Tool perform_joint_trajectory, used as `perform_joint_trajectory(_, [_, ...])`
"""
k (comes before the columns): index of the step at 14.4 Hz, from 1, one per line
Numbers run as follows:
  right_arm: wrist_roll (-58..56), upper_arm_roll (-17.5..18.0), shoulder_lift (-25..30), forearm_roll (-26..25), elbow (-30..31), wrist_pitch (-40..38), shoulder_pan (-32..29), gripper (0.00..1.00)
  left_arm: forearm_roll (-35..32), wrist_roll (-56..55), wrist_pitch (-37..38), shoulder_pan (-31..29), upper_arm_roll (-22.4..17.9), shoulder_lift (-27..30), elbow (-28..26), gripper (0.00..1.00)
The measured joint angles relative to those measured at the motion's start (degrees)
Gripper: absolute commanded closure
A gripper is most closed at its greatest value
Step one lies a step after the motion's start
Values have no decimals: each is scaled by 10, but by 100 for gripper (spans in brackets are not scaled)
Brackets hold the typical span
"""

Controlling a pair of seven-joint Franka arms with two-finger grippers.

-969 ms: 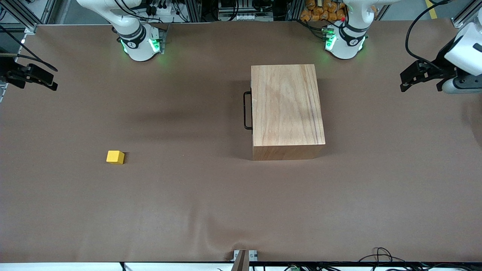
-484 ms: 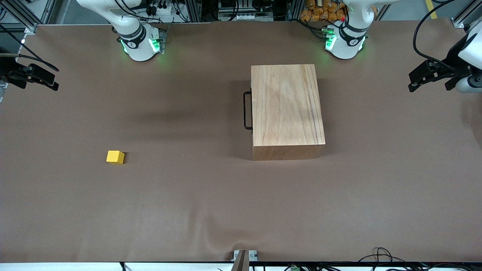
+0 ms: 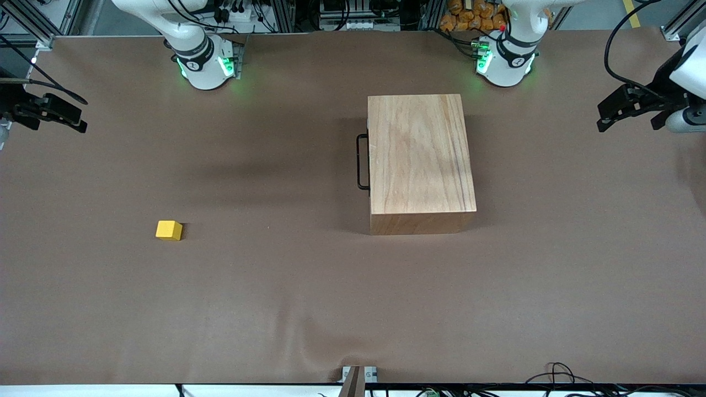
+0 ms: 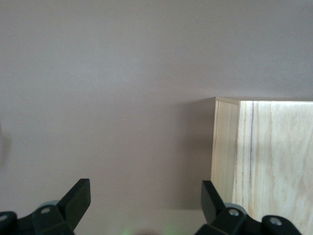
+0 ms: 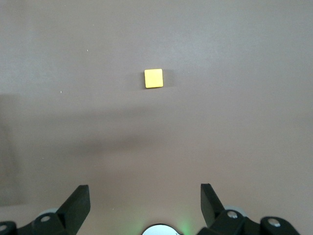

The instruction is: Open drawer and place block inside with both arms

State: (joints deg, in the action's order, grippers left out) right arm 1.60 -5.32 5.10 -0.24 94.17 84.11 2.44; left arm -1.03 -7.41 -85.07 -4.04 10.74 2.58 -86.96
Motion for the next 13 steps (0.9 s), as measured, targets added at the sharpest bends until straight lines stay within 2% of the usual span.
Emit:
perform_joint_trajectory(8, [0, -2, 0, 0, 0, 0, 0, 0, 0, -14, 0, 11, 41, -5, 0, 0])
perform_joint_trajectory(13, [0, -6, 0, 0, 0, 3, 0, 0, 0, -145, 0, 40, 103, -30, 1, 0])
